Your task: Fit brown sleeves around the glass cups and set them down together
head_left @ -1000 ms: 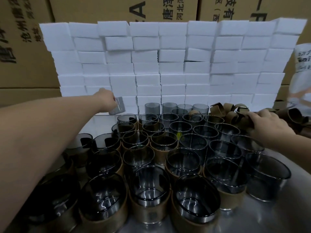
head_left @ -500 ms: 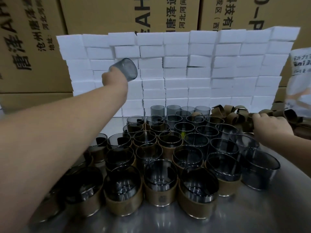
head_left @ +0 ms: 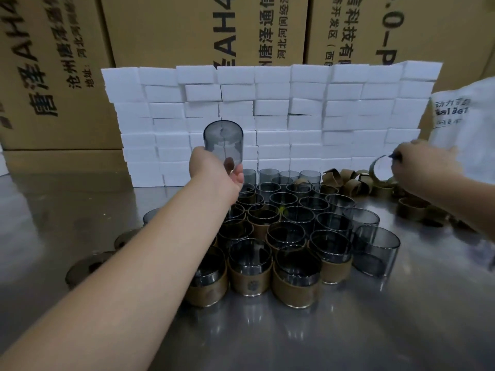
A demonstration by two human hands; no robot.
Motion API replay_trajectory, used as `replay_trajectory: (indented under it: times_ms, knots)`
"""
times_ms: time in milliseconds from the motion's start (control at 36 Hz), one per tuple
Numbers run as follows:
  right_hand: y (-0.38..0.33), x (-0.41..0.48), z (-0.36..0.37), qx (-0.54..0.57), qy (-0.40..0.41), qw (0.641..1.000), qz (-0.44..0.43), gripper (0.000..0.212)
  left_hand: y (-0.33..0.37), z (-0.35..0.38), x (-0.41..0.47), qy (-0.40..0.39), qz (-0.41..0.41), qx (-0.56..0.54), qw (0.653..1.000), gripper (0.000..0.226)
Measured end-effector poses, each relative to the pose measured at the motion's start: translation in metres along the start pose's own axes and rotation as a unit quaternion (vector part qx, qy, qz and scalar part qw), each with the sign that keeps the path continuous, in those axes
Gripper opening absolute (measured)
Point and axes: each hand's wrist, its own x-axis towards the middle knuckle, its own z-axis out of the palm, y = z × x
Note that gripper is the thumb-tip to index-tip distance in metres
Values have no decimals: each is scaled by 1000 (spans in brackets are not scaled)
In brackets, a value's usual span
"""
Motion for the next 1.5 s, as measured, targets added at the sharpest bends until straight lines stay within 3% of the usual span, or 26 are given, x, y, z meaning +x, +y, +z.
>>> replay_trajectory:
  times_ms: [139,250,389,556,695,1028,1111,1167,1306,1500]
  knots:
    - [-41,-21,-43,267,67,961,1,19,-10,-10,-14,-50,27,39,998,24]
    - [-81,-51,-65,504,20,862,50,13,-19,-11,-21,-61,63,84,993,27]
    - [-113,-81,-67,624,-33,778,63,17,-24,-8,-27,-64,88,112,988,24]
    - [-130,-92,-57,690,-89,710,108,19,-31,-7,-31,-54,144,122,980,31]
    - [-134,-97,-56,675,-126,724,71,16,-39,-5,-33,-75,204,155,964,36]
    - [-141,-101,-55,670,-125,731,34,5,-45,-8,-39,-93,231,194,949,27]
    - [-140,-102,-54,658,-120,743,15,14,-47,-9,-39,-100,257,216,937,37]
    - [-138,-103,-55,654,-108,749,4,16,-48,-9,-39,-93,265,229,932,30]
    - [-139,-104,-56,670,-101,735,12,24,-47,-8,-38,-86,267,233,931,24]
    - [-138,-105,-58,740,-83,665,48,30,-42,-9,-38,-65,273,220,934,26]
